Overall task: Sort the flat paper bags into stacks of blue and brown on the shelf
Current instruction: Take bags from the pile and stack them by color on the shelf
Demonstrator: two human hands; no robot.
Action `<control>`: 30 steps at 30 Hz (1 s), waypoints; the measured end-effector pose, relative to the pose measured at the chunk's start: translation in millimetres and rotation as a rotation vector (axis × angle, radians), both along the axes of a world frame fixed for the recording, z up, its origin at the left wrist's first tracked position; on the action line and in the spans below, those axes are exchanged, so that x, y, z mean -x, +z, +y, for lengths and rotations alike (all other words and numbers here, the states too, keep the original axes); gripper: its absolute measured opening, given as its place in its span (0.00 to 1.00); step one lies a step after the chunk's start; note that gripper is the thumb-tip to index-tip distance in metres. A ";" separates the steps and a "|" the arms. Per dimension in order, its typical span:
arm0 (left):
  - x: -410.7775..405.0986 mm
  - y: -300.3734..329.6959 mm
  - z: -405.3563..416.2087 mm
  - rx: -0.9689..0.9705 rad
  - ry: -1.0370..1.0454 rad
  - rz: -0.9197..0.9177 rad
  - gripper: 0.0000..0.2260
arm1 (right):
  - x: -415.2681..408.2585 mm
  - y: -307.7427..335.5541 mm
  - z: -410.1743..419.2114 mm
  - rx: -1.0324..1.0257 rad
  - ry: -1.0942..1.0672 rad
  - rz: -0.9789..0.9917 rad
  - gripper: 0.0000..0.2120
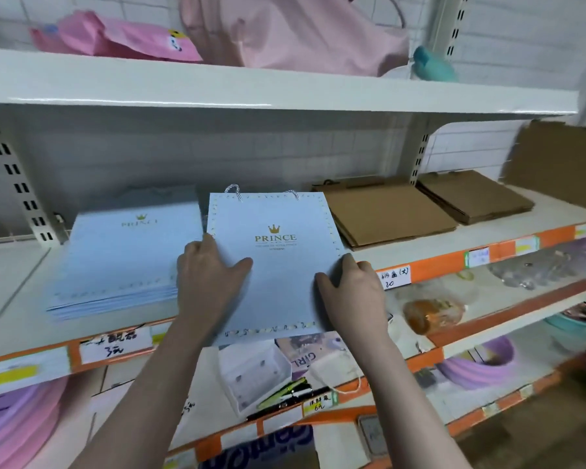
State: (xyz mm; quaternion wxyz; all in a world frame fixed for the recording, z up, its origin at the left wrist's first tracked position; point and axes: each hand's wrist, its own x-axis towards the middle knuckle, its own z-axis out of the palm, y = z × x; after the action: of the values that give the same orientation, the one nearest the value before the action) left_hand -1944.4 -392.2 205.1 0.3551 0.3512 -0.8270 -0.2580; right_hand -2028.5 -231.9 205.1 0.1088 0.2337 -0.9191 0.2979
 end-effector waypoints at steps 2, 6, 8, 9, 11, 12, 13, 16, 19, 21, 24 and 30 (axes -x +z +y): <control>26.3 -3.2 -8.7 -0.028 0.028 -0.015 0.17 | 27.5 1.7 -11.4 -0.038 0.005 0.003 0.16; 66.1 -7.3 -23.8 -0.004 0.053 0.006 0.15 | 73.5 4.2 -33.7 -0.074 0.046 -0.002 0.17; 79.7 -7.9 -29.3 -0.006 0.065 0.007 0.14 | 90.4 3.6 -42.2 -0.084 0.062 -0.007 0.17; 84.8 -8.6 -31.9 -0.009 0.075 -0.006 0.14 | 97.3 2.7 -45.8 -0.094 0.070 -0.014 0.17; 95.5 -10.8 -37.4 -0.014 0.091 -0.046 0.13 | 111.4 0.8 -52.7 -0.120 0.099 -0.022 0.17; 100.8 -12.1 -40.2 -0.019 0.104 -0.069 0.13 | 118.5 -0.8 -56.1 -0.131 0.114 -0.027 0.17; 105.3 -13.5 -41.8 -0.026 0.127 -0.093 0.13 | 126.3 -2.7 -59.8 -0.145 0.136 -0.032 0.17; 113.3 -17.6 -44.9 -0.041 0.177 -0.164 0.17 | 143.9 -5.7 -68.5 -0.174 0.185 -0.030 0.18; 118.8 -21.2 -43.1 -0.071 0.216 -0.180 0.19 | 158.5 -9.6 -75.5 -0.234 0.240 -0.023 0.21; 121.6 -21.5 -42.7 -0.082 0.233 -0.184 0.19 | 165.4 -12.8 -79.1 -0.245 0.280 -0.021 0.22; 124.8 -21.2 -43.5 -0.097 0.251 -0.193 0.19 | 171.3 -15.1 -83.0 -0.201 0.332 -0.055 0.21; 131.1 -21.5 -50.9 -0.133 0.258 -0.258 0.19 | 176.5 -14.0 -92.1 -0.154 0.408 -0.140 0.26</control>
State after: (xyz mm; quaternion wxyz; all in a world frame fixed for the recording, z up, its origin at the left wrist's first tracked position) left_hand -2075.6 -443.1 183.6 0.2525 0.5073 -0.7947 -0.2175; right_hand -2205.0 -324.0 191.1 -0.0358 0.4011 -0.8782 0.2583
